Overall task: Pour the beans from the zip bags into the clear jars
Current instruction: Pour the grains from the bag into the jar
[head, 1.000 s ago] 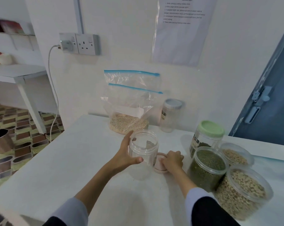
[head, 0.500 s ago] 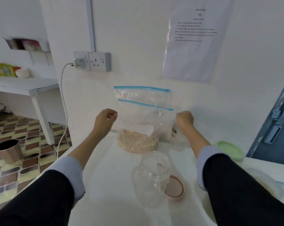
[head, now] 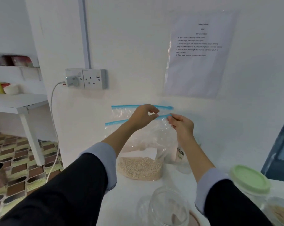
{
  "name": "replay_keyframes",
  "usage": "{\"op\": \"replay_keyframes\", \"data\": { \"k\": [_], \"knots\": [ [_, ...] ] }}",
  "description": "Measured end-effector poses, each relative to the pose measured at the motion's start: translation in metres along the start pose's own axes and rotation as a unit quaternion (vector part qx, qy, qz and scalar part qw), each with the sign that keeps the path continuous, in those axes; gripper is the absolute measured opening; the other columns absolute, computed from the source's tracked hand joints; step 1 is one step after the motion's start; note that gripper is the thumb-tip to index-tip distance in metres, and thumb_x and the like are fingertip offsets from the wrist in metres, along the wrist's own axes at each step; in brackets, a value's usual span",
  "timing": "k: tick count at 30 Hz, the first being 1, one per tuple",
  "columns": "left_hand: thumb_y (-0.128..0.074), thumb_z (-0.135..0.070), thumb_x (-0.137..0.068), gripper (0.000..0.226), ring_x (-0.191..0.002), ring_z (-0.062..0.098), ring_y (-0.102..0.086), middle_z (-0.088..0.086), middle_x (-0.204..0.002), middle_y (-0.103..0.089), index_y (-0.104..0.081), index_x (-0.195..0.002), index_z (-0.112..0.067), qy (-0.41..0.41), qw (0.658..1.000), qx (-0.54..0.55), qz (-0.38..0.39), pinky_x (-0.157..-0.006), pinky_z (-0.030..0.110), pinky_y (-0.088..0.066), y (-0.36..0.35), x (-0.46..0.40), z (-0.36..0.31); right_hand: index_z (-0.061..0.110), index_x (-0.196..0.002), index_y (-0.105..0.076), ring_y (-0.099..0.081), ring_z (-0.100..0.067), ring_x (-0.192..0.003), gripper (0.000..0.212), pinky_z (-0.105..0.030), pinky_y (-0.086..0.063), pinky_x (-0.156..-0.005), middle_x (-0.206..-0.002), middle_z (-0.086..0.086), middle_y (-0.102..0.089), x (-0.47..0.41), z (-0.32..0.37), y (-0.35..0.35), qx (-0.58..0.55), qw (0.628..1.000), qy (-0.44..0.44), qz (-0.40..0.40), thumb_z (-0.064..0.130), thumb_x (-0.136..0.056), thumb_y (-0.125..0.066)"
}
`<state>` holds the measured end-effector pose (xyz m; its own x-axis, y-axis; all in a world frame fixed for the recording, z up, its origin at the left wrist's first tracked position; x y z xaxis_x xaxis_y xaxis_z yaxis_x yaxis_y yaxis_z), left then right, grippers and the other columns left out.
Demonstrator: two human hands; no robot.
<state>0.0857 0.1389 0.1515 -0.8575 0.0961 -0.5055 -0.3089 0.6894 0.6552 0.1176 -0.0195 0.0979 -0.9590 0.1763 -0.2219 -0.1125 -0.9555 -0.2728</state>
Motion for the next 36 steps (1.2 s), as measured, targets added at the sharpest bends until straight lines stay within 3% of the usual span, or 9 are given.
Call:
{"op": "replay_keyframes", "data": {
  "k": [3,6,8,13,19,27,30,34,36],
  "knots": [
    [-0.065,-0.021,-0.089,0.025,-0.099,0.013,-0.058,0.004,-0.109,-0.067,-0.069,-0.110,-0.008,-0.016,0.999,0.007,0.035,-0.081,0.015,-0.038,-0.009,-0.007,-0.014,-0.003,-0.095,-0.068,-0.057,-0.011,-0.064,0.014,-0.013,-0.050,-0.061,-0.077,-0.007,-0.067,0.014,0.008,-0.006,-0.031,0.999,0.010,0.025,-0.004,-0.081,-0.069],
    [-0.070,-0.018,-0.084,0.020,-0.075,0.014,-0.058,0.010,-0.083,-0.069,-0.074,-0.096,-0.002,-0.013,0.998,0.048,0.040,-0.071,0.020,-0.045,-0.011,-0.008,-0.020,0.005,-0.085,-0.069,-0.056,-0.012,-0.069,0.008,-0.018,-0.049,-0.068,-0.076,-0.004,-0.067,0.019,0.009,-0.005,-0.047,0.998,0.004,0.030,-0.002,-0.082,-0.068],
    [-0.072,-0.014,-0.081,0.016,-0.068,0.014,-0.057,0.010,-0.076,-0.067,-0.074,-0.090,-0.001,-0.009,0.997,0.067,0.020,-0.068,0.020,-0.048,-0.010,-0.007,-0.020,0.008,-0.085,-0.069,-0.059,-0.013,-0.076,0.009,-0.021,-0.049,-0.074,-0.080,-0.003,-0.068,0.020,0.009,-0.005,-0.053,0.998,0.000,0.039,0.000,-0.084,-0.066],
    [-0.075,-0.012,-0.079,0.012,-0.066,0.010,-0.056,0.006,-0.073,-0.067,-0.074,-0.084,-0.002,-0.016,0.997,0.068,-0.037,-0.063,0.011,-0.045,-0.010,-0.006,-0.024,0.007,-0.087,-0.070,-0.062,-0.012,-0.079,0.009,-0.014,-0.049,-0.072,-0.082,-0.003,-0.069,0.021,0.017,-0.007,-0.046,0.998,0.026,0.026,-0.001,-0.086,-0.064],
    [-0.073,-0.009,-0.080,0.010,-0.072,0.024,-0.059,0.014,-0.077,-0.068,-0.070,-0.078,0.000,-0.030,0.995,0.041,-0.084,-0.071,0.032,-0.050,-0.011,0.000,-0.023,0.011,-0.082,-0.068,-0.060,-0.007,-0.077,0.014,-0.007,-0.046,-0.065,-0.080,0.000,-0.067,0.020,0.016,-0.013,-0.009,0.998,0.047,-0.030,0.001,-0.088,-0.062],
    [-0.072,0.000,-0.077,0.010,-0.069,0.020,-0.050,0.022,-0.075,-0.065,-0.066,-0.074,0.008,0.002,0.988,-0.075,-0.137,-0.064,0.023,-0.032,0.050,0.018,0.047,0.018,-0.073,-0.056,-0.048,-0.008,-0.062,0.025,-0.018,-0.037,-0.059,-0.071,-0.002,-0.059,-0.005,-0.005,0.012,-0.070,0.989,-0.066,-0.116,0.008,-0.096,-0.053],
    [-0.071,-0.004,-0.080,0.009,-0.072,0.020,-0.049,0.017,-0.076,-0.065,-0.067,-0.078,0.004,0.042,0.978,-0.114,-0.168,-0.066,0.025,-0.030,0.084,0.027,0.079,0.018,-0.075,-0.055,-0.053,-0.006,-0.064,0.023,-0.019,-0.042,-0.065,-0.073,-0.001,-0.059,-0.009,-0.010,0.017,-0.066,0.984,-0.089,-0.138,0.009,-0.096,-0.053],
    [-0.068,-0.007,-0.084,0.008,-0.074,0.022,-0.052,0.016,-0.081,-0.066,-0.069,-0.084,0.002,0.065,0.971,-0.127,-0.190,-0.071,0.028,-0.040,0.100,0.030,0.095,0.014,-0.077,-0.055,-0.057,-0.013,-0.066,0.022,-0.020,-0.044,-0.062,-0.073,-0.004,-0.059,-0.012,0.002,0.002,-0.019,0.995,-0.044,-0.091,0.005,-0.096,-0.048],
    [-0.067,-0.008,-0.085,0.007,-0.075,0.020,-0.051,0.012,-0.082,-0.065,-0.069,-0.086,-0.001,0.066,0.971,-0.131,-0.187,-0.073,0.031,-0.043,0.102,0.027,0.098,0.008,-0.086,-0.060,-0.056,-0.021,-0.077,0.017,-0.027,-0.044,-0.067,-0.079,-0.005,-0.059,-0.016,0.017,-0.003,0.105,0.990,0.034,-0.087,-0.002,-0.089,-0.046]
  ]
}}
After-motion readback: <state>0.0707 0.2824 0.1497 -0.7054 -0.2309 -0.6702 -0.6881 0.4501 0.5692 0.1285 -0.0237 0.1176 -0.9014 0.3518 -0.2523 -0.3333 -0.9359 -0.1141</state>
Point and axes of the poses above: each hand's wrist, its own x-axis away from the middle knuckle, its own y-axis out of the back of the hand, z = x × y, the point moved 4 cm from there along -x, towards the middle knuckle
